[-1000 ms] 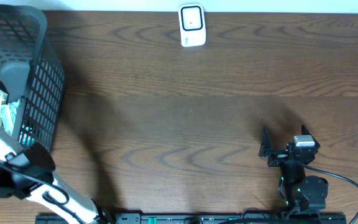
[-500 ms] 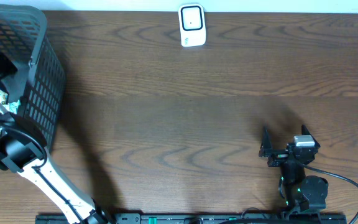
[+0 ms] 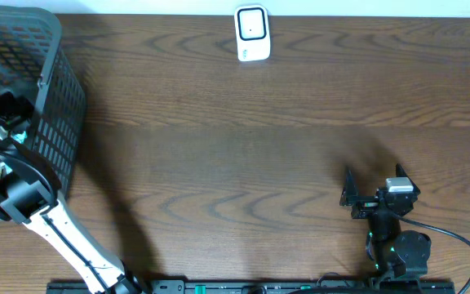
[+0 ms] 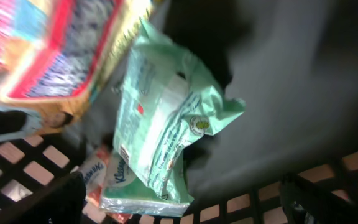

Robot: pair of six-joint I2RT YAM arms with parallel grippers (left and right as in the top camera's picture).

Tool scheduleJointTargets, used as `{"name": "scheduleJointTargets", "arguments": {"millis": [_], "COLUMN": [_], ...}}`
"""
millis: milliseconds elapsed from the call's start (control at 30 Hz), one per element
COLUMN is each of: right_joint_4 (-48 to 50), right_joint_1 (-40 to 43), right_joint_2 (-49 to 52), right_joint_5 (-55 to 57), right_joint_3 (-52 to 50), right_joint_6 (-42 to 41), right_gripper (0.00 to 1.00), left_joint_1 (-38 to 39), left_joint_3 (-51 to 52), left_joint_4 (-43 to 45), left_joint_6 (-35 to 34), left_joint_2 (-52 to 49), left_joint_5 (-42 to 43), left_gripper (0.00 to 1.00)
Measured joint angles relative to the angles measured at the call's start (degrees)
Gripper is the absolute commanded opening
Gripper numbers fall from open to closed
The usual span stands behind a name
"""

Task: Scan the item barcode
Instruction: 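Lower the left gripper into the basket and grasp the green snack bag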

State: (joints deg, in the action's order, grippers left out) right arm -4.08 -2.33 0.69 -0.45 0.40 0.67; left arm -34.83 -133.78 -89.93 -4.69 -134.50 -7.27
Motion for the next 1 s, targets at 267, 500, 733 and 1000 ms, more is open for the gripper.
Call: {"name": "scheduleJointTargets", "arguments": {"millis": [267,500,733,1000], "right_joint_4": [0.0,0.0,0.0,0.0], "right_joint_1": [0.0,0.0,0.0,0.0], "right_joint_2": [0.0,0.0,0.0,0.0], "right_joint_5": [0.0,0.0,0.0,0.0], "right_joint_3": [0.0,0.0,0.0,0.0], "right_joint_6": [0.0,0.0,0.0,0.0], "right_gripper": [0.99,0.99,0.99,0.99], "left_joint_1": [-0.6,-3.4,-4.9,-4.9], "left_joint_3": [8.0,12.9,13.1,13.2], "left_joint_4": [1.3,7.2,9.7,9.9], "left_joint_6": [0.0,0.0,-3.1,-4.6], "left_joint_2": [0.0,0.0,0.0,0.0], "left_joint_5": [-0.2,-0.2,-0.2,1.4], "left_gripper": [0.97,0.97,0.89,0.89]}}
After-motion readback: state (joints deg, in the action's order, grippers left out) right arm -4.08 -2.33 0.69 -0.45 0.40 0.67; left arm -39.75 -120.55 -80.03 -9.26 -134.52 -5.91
